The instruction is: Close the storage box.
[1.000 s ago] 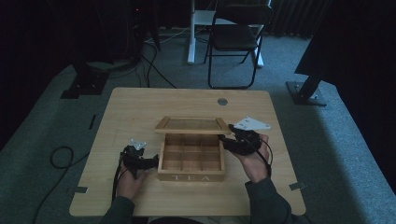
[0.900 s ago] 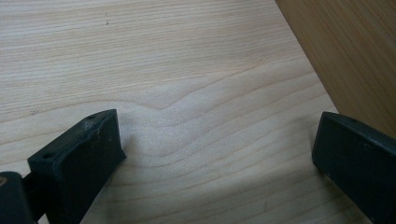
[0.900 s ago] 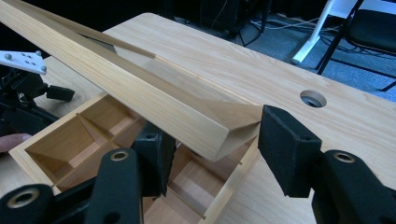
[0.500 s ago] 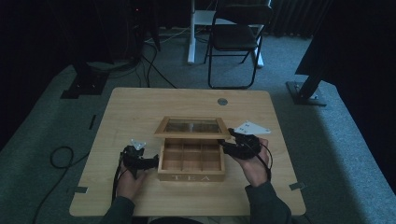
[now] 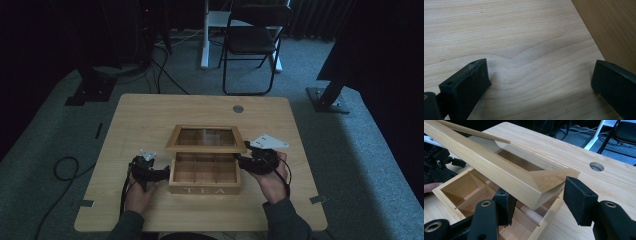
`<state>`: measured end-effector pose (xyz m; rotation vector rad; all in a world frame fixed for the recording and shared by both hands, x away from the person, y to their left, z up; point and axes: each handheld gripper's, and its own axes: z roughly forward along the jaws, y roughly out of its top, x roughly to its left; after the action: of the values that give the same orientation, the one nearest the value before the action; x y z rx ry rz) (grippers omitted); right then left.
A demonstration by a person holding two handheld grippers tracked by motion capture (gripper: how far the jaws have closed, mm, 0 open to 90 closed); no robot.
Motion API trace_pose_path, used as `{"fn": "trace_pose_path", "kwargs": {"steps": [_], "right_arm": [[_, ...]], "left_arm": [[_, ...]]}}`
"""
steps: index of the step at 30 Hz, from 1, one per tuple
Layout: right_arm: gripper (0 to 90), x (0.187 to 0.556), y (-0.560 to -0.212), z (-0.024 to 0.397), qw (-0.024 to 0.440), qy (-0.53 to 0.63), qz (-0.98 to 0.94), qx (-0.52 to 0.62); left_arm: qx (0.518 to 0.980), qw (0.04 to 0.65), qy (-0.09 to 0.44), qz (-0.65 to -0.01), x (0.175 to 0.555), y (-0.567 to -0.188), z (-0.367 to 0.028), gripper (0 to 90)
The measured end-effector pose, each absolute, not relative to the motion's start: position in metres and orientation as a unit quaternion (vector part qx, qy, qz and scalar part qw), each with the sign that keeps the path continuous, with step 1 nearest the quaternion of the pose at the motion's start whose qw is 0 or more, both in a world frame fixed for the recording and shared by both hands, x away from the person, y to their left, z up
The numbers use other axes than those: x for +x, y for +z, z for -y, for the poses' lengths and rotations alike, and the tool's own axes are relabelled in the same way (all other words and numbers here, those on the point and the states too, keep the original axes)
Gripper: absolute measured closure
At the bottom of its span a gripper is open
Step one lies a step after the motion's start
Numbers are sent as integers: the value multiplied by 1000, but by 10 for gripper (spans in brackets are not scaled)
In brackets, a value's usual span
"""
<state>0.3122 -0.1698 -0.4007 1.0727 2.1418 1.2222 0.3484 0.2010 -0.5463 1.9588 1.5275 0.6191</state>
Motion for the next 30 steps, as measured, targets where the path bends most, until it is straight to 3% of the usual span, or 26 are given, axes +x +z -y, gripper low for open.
{"fn": "trace_pose_path", "kwargs": {"steps": [30], "right_arm": [[417, 302, -419, 171, 210, 436, -785, 388]], "left_arm": [[732, 288, 232, -572, 348, -547, -201, 16]]}}
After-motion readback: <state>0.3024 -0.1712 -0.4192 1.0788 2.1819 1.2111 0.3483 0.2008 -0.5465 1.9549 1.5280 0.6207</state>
